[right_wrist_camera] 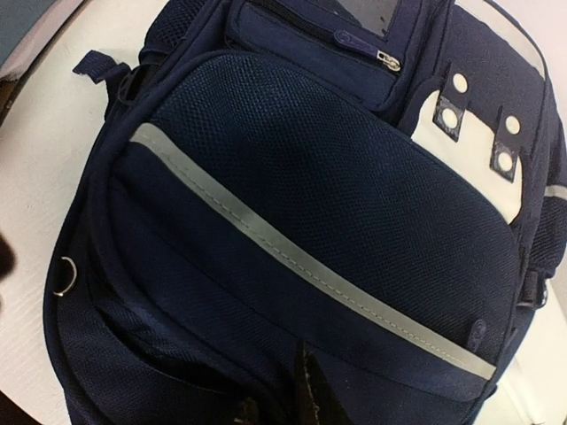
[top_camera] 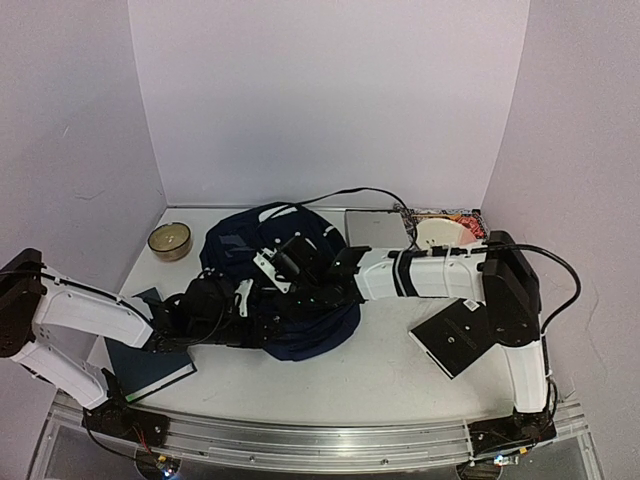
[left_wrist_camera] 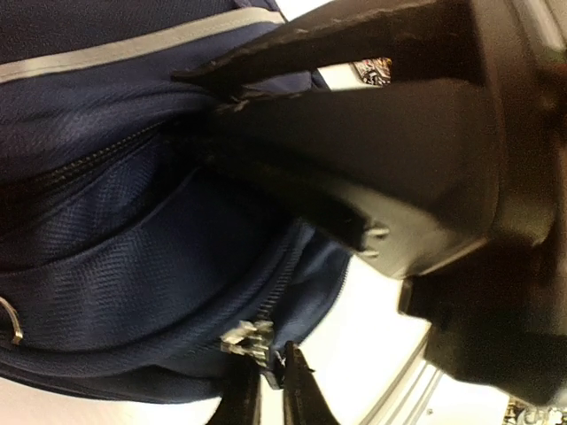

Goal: Pack the student bag
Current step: Set down the student bag at the center of the board.

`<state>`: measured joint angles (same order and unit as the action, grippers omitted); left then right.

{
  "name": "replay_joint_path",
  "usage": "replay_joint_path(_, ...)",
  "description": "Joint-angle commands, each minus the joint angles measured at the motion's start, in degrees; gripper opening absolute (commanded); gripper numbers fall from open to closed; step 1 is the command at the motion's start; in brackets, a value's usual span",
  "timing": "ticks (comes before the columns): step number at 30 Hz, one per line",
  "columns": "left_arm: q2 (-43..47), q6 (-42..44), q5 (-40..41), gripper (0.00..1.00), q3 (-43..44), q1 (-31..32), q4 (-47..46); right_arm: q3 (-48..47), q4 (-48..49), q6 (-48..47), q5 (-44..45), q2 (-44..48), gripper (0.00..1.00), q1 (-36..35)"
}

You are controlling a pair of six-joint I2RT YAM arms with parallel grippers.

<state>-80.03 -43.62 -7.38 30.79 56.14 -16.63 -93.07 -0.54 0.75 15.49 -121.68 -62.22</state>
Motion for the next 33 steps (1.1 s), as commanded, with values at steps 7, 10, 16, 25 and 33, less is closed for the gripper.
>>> replay_joint_path(7,5.3,-2.7,-2.6,0.33,-1.1,2.0,-5.3,9.8,7.3,6.5,-1.5,11.4,0.34,0.4)
replay_joint_path(10,9.0,-3.2,1.0,0.35,-3.6,1.9,-5.2,12.6,7.3,8.1,-0.8,14.0,0.37,-0.6)
replay_joint_path(16,16.4,-6.1,4.8,0.42,-8.9,-1.9,-3.4,18.3,8.3,11.7,-4.1,18.4,0.40,-1.8)
replay_joint_path(25,15.1,-7.8,2.2,0.45,-8.6,-7.5,-3.2,25.8,16.1,16.2,-17.9,19.6,0.42,-2.3)
replay_joint_path(33,13.1,-8.2,3.9,0.46,-8.0,-7.5,-3.2,25.1,18.0,16.2,-20.7,15.6,0.40,-2.4)
